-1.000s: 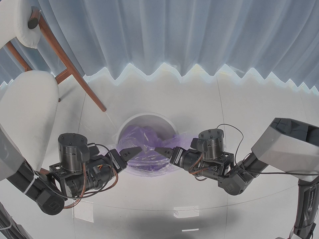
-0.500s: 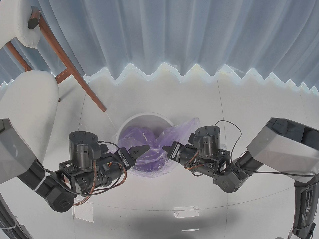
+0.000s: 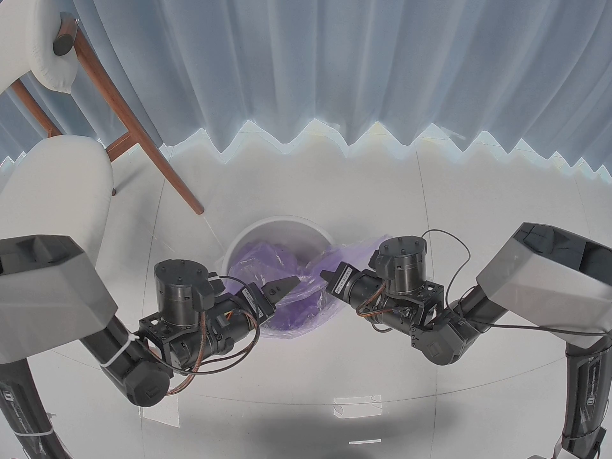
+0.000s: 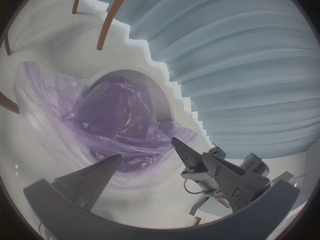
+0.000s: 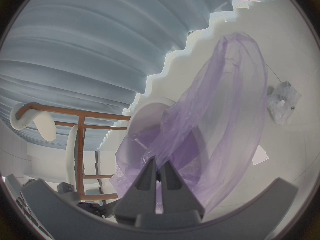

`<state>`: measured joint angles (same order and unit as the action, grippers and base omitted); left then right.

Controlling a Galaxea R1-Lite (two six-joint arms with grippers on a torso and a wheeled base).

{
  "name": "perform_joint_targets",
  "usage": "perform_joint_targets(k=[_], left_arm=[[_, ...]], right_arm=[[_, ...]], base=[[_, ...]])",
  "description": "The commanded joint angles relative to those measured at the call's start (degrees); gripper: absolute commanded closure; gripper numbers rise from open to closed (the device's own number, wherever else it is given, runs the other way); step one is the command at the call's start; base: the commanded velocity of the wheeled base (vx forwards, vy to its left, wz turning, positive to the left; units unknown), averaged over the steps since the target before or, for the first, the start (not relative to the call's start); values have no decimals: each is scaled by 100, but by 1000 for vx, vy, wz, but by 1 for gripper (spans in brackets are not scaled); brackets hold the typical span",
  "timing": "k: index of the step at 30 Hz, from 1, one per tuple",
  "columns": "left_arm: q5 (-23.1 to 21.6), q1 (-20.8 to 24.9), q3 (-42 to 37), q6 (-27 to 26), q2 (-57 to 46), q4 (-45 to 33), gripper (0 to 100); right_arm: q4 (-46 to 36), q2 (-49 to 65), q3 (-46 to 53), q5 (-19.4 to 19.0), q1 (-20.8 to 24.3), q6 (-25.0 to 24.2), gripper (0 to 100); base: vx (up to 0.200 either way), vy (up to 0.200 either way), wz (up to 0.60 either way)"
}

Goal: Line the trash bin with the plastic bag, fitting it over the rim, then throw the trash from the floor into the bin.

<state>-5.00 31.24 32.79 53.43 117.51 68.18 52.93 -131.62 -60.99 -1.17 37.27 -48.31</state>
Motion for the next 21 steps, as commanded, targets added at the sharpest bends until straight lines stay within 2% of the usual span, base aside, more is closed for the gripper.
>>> perform_joint_targets(k=[1,5,12,14,21], left_arm=[[52,-48,254,18,809,345,0],[60,13,192,18,871,345,0],[122,66,-563,18,721,477,0],[113,48,-889,45,791,793,0],[219,101,-968,150,1090,1329,0]], right_arm=[[-2,93,8,-6,-18,-29,100],[-2,84,-9,3,-18,-29,100],[7,31,-132,-6,-220,-47,100],[-2,23,-343,-6,-308,-126,100],[-64,-83,-994,-59,-378,-275,100]], base=[[0,0,0],[0,0,0],[0,0,0],[0,0,0],[0,0,0]])
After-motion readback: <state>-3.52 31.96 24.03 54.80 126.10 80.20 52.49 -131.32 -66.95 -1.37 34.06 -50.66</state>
